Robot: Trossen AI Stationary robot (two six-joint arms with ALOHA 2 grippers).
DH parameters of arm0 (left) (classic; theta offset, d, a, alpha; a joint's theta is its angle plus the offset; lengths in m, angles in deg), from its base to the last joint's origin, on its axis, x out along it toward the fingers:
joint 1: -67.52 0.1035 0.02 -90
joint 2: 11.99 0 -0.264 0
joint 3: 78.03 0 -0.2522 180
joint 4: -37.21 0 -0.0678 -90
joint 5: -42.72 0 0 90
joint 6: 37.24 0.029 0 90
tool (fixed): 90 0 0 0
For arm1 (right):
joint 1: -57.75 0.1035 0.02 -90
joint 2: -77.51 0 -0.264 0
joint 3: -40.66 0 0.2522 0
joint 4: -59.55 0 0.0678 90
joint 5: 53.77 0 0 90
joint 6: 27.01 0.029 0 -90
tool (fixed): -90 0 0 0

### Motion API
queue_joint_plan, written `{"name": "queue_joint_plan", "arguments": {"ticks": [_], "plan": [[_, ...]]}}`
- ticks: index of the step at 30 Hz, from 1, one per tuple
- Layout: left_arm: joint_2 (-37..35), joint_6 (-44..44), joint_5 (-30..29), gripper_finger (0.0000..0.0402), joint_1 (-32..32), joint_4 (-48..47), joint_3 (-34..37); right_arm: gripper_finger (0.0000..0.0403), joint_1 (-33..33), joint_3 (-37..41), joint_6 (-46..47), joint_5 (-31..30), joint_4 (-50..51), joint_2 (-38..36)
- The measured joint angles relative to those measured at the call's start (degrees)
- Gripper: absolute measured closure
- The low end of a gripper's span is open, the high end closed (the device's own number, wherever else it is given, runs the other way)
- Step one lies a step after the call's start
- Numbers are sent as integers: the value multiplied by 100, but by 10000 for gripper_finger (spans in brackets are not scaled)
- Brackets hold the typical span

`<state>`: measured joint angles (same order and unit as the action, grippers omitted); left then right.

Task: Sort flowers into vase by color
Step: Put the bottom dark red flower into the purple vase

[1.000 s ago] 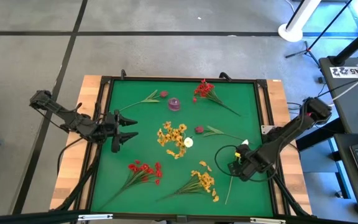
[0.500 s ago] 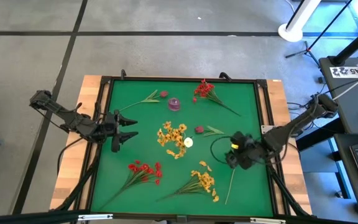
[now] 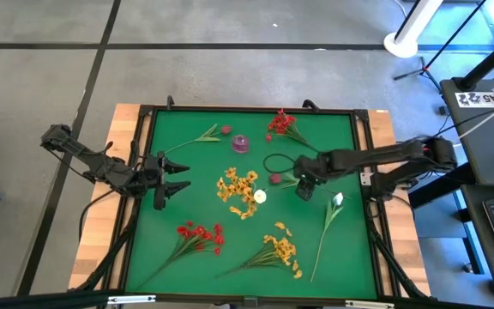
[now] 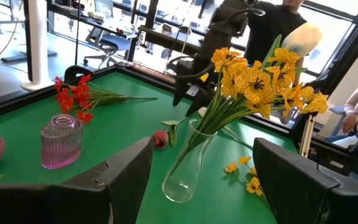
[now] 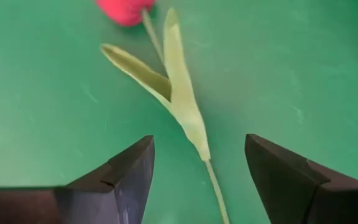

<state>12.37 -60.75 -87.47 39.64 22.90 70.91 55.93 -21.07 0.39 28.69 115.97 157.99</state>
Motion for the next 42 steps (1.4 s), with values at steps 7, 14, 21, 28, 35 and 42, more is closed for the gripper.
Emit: {"name": "queue_joint_plan", "arguments": {"ticks": [7, 14, 21, 28, 35, 42], "plan": [[0, -4, 76, 130, 0, -26, 0, 152, -206, 0, -850, 133, -105, 662], [0, -4, 82, 130, 0, -26, 0, 175, -205, -27, -978, 244, -125, 1258], [0, -11, 83, 130, 0, -28, 0, 291, -186, -20, -979, 360, -143, 1353], [0, -11, 83, 130, 0, -28, 0, 388, -188, 3, -906, 91, -133, 1162], [0, -26, 83, 130, -1, -26, 0, 396, -202, 22, -576, -514, 26, 872], [0, -33, 83, 130, 0, -28, -2, 398, -199, 18, -325, -843, 41, 33]]}}
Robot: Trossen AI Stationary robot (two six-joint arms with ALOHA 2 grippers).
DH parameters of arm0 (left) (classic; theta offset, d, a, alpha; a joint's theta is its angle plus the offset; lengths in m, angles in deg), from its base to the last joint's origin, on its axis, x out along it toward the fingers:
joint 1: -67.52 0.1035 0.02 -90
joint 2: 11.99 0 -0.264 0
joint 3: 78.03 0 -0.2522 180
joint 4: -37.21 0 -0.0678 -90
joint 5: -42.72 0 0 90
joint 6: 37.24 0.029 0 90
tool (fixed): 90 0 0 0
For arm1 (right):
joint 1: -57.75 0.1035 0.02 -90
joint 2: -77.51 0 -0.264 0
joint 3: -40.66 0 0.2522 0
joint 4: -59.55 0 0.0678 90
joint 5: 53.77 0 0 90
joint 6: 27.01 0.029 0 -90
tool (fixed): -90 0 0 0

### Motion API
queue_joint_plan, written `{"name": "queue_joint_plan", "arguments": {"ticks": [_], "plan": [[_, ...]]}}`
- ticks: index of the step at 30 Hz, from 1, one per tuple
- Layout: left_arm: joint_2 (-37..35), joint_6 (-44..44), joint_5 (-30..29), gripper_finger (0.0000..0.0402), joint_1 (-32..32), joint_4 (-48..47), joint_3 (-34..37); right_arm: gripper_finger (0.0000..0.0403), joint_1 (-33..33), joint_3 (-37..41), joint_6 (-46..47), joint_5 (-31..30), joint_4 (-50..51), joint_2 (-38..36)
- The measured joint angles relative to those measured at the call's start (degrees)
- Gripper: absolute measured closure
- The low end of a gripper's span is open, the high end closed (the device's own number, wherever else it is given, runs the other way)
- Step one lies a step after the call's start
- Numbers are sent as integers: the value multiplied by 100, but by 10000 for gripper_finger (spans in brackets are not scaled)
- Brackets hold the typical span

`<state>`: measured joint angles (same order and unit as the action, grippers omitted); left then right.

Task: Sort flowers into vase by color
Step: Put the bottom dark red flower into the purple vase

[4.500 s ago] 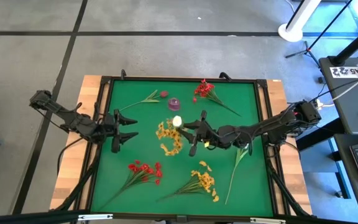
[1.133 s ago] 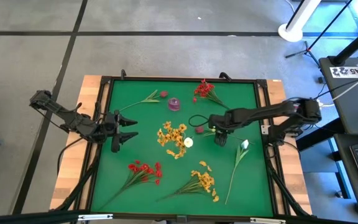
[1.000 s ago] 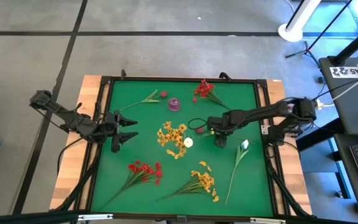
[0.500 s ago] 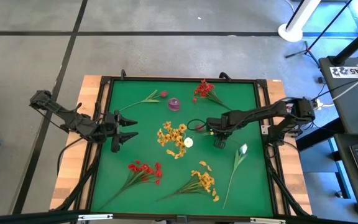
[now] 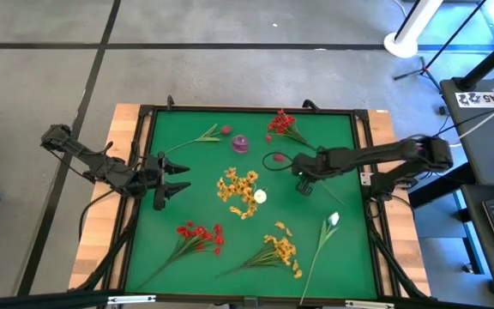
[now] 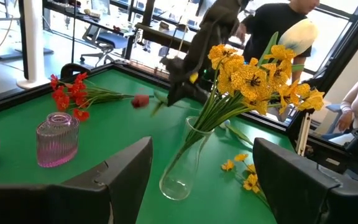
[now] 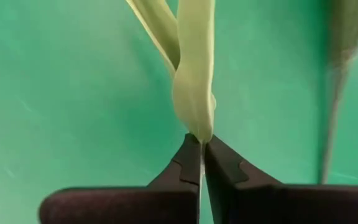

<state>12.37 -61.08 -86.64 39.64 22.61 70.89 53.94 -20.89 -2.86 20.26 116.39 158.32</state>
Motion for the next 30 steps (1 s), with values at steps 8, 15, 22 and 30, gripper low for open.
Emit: {"name": "queue_joint_plan", "arguments": {"ticks": [8, 15, 22, 30], "plan": [[0, 20, -2, 130, 0, 42, 0, 399, 2, -5, 15, -1121, -1070, -1330], [0, 56, -51, 130, 0, 44, 0, 401, -5, -13, -1564, -1419, -4221, -1800], [0, 286, -306, 130, 1, 191, 0, 401, -852, -22, -2608, 105, -6556, -1518], [-2, 386, -449, 130, 0, 615, 0, 402, -2063, -20, -2010, 2258, -8225, -436]]}}
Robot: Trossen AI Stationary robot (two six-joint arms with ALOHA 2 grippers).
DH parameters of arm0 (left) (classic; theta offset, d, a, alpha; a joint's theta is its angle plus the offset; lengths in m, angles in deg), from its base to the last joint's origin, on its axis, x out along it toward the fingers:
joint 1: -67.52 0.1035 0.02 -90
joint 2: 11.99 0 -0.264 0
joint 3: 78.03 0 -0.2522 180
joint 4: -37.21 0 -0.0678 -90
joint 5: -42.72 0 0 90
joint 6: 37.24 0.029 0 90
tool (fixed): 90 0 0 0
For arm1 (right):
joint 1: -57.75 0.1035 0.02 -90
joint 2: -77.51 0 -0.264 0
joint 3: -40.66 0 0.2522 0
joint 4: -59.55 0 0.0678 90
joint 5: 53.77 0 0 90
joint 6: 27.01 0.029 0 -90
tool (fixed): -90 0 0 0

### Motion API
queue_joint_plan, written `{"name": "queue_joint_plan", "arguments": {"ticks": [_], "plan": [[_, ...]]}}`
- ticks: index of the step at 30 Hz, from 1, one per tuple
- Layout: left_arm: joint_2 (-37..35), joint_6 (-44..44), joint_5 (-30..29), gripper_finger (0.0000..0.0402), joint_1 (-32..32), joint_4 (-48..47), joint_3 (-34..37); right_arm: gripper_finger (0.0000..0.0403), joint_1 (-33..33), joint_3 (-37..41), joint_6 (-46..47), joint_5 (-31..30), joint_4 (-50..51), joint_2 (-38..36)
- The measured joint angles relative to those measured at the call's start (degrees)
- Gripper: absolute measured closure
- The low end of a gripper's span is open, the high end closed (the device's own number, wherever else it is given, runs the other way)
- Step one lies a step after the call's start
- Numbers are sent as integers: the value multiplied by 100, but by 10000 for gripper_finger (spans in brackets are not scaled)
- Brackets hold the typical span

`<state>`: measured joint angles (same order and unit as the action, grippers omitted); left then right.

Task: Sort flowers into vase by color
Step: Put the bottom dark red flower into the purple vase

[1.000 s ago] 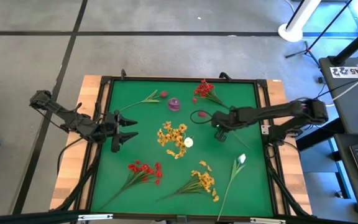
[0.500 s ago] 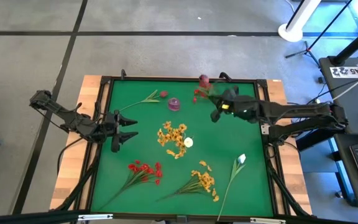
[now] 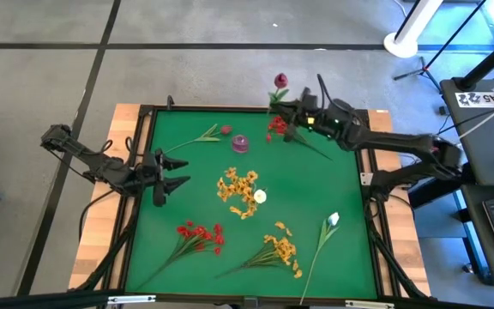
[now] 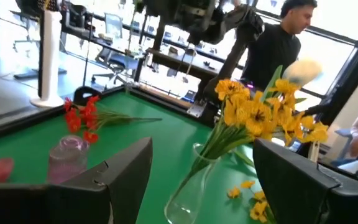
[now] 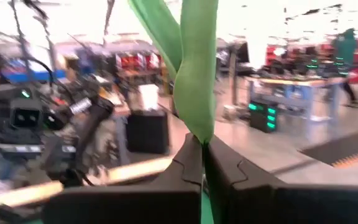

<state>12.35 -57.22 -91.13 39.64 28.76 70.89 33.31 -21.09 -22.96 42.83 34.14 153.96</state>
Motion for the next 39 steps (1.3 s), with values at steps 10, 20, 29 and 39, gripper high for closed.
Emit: {"name": "queue_joint_plan", "arguments": {"ticks": [10, 20, 29, 39], "plan": [[0, 407, -320, 130, 81, 251, -4, 402, -542, -34, 607, 876, -1757, 1414], [0, 252, -323, 130, 381, -294, -4, 402, -514, -861, 803, 1547, -1762, 2157], [2, 63, -322, 130, 409, -385, -4, 402, -516, -918, 568, 1402, -1447, 2253], [2, 85, -321, 130, 409, -407, -4, 402, -516, -918, 471, 1359, -1584, 2617]]}}
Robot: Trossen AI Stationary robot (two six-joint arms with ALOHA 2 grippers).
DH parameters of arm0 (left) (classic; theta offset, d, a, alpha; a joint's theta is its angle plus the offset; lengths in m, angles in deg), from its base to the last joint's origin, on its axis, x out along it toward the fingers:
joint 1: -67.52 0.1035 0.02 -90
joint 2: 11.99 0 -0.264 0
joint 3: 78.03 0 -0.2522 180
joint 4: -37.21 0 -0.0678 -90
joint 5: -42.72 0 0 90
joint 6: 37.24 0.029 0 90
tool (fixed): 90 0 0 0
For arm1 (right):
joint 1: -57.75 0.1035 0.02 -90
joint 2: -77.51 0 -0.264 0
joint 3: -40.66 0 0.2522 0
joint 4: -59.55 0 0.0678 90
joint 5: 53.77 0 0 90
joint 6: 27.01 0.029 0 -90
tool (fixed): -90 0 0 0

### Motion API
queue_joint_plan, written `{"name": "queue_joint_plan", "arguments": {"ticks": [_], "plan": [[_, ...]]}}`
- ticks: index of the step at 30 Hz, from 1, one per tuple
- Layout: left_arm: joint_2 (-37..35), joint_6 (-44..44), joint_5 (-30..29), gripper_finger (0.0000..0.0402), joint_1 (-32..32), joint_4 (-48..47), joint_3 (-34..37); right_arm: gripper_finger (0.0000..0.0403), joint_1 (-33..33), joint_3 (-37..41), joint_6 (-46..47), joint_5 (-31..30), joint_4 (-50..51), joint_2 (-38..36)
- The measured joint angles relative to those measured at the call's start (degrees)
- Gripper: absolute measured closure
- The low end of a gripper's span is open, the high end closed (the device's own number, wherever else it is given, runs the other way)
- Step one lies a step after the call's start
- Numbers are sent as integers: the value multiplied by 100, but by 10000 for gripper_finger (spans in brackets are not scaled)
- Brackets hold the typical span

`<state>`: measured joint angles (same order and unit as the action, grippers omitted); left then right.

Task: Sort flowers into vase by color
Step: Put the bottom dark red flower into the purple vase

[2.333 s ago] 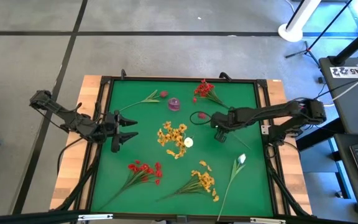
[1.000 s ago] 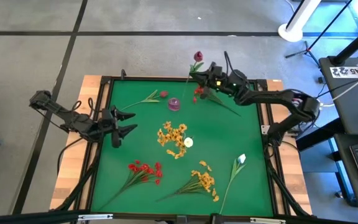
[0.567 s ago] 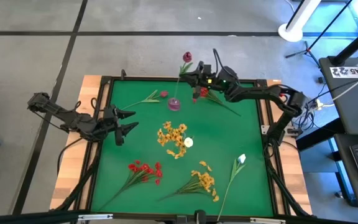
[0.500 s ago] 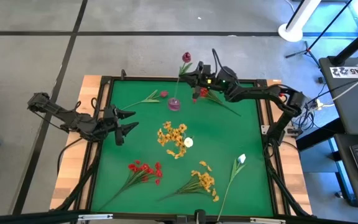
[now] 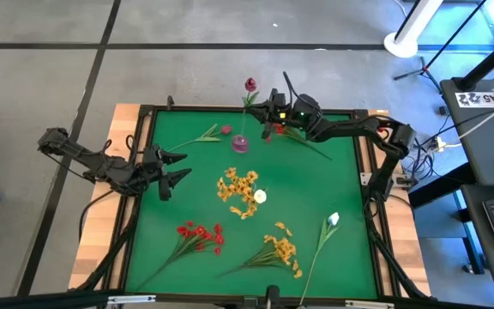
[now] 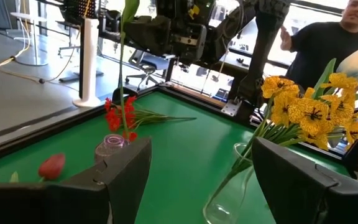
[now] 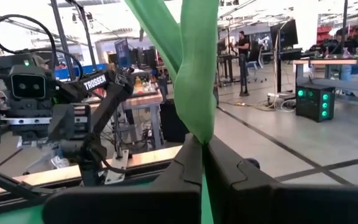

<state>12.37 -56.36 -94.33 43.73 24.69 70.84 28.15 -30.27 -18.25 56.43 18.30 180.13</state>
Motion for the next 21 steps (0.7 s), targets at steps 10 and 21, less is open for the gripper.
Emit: {"name": "queue_joint_plan", "arguments": {"ticks": [10, 21], "plan": [[0, 7, -1, 130, 0, -23, 0, 402, -4, 0, -46, -106, -264, 165], [0, 5, -2, 130, 0, -79, 0, 402, -4, 0, -408, -204, -87, 158]]}}
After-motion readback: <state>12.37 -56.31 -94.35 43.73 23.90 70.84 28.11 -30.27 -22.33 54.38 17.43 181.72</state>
